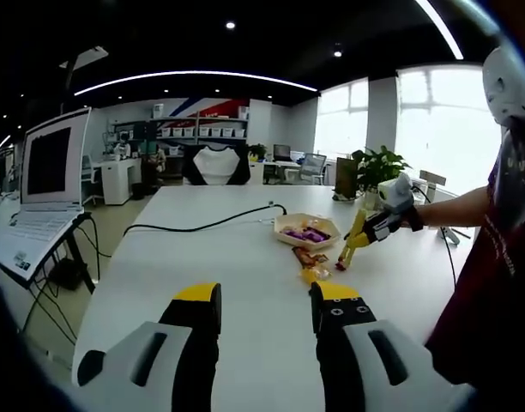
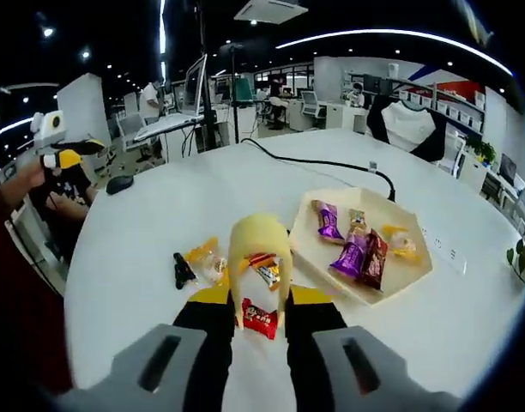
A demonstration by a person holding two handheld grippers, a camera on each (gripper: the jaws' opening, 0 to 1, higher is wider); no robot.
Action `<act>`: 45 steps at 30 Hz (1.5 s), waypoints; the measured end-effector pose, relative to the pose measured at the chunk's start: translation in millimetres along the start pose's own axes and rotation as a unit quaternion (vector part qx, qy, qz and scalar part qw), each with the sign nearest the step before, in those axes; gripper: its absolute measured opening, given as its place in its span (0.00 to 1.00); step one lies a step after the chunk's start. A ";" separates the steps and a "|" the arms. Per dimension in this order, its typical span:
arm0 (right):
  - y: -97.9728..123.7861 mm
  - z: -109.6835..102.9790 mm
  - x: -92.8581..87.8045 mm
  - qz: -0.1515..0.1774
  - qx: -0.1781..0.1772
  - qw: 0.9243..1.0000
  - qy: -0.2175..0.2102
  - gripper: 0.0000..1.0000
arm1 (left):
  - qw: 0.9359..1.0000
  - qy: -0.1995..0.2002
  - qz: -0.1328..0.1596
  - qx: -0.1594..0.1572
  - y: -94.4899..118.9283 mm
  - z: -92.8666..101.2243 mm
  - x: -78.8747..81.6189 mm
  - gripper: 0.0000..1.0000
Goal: Place the target food into the container with the food tongs after gripping and lifting it, then release it inside without dropping or visibly crushing the food.
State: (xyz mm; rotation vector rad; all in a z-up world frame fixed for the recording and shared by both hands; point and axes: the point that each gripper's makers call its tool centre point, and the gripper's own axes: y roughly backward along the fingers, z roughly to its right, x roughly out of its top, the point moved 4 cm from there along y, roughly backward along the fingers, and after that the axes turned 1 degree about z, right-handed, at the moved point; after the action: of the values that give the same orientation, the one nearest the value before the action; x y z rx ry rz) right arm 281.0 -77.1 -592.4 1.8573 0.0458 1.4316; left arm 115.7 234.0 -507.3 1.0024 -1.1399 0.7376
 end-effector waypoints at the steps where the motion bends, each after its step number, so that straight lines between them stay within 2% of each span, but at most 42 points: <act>1: -0.4 -2.0 -0.5 -0.003 0.001 1.000 0.005 0.16 | 1.000 0.000 -0.001 0.000 -0.1 -0.1 -0.6 0.45; 2: -0.1 -5.1 -0.2 -0.004 0.000 1.000 0.023 0.15 | 1.000 0.000 -0.002 0.000 -0.3 -0.1 -1.2 0.45; 4: -0.1 -7.0 0.1 -0.007 -0.005 1.000 0.012 0.14 | 1.000 0.001 -0.002 0.000 -0.9 0.0 -1.9 0.45; 5: 1.2 -7.3 0.2 -0.011 -0.008 1.000 -0.011 0.14 | 1.000 0.002 -0.001 -0.001 -1.4 0.2 -1.9 0.45; 9: 5.4 -3.5 0.6 -0.003 -0.026 0.999 -0.020 0.14 | 1.000 0.002 -0.001 -0.003 -2.9 1.5 -1.4 0.45; 13: 17.7 5.2 9.8 0.020 -0.050 0.998 -0.025 0.13 | 1.000 0.003 -0.002 -0.004 -3.3 2.1 -2.0 0.45; 19: 37.6 33.1 35.5 0.082 -0.109 0.990 -0.044 0.14 | 1.000 0.004 -0.002 -0.006 -5.3 1.9 -2.2 0.45; 21: 46.0 48.5 46.4 0.106 -0.139 0.983 -0.059 0.14 | 1.000 0.003 -0.001 -0.007 -6.3 2.5 -0.7 0.45; 23: 48.2 58.8 52.6 0.121 -0.133 0.980 -0.087 0.14 | 1.000 0.002 -0.001 -0.008 -6.7 2.6 0.0 0.45; 24: 50.2 68.0 56.2 0.134 -0.150 0.975 -0.090 0.14 | 1.000 0.002 -0.001 -0.008 -6.6 2.6 0.0 0.45; 30: 43.8 93.6 68.5 0.150 -0.189 0.965 -0.102 0.16 | 1.000 0.002 -0.001 -0.002 -2.8 -1.1 0.5 0.45; 32: 33.4 98.2 66.0 0.145 -0.187 0.968 -0.090 0.18 | 1.000 0.002 -0.001 -0.001 -2.3 -1.6 0.5 0.45; 33: 27.7 100.0 62.0 0.132 -0.189 0.969 -0.086 0.20 | 1.000 0.002 -0.001 -0.001 -2.2 -1.6 0.4 0.45; 35: 27.0 100.2 60.0 0.125 -0.193 0.969 -0.091 0.20 | 1.000 0.002 -0.001 0.000 -1.7 -1.5 0.7 0.45; 38: 33.4 91.9 66.8 0.137 -0.192 0.969 -0.076 0.21 | 1.000 0.004 0.001 0.002 -0.1 -1.4 0.8 0.45; 45: 47.4 69.8 75.6 0.139 -0.174 0.974 -0.049 0.22 | 1.000 0.001 0.001 0.000 -1.4 -0.9 0.6 0.45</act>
State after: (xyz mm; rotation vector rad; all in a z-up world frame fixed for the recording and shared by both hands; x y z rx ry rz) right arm 347.5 -113.4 -508.2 1.6832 -0.5023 1.4221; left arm 117.4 234.3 -507.2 1.0000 -1.1384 0.7400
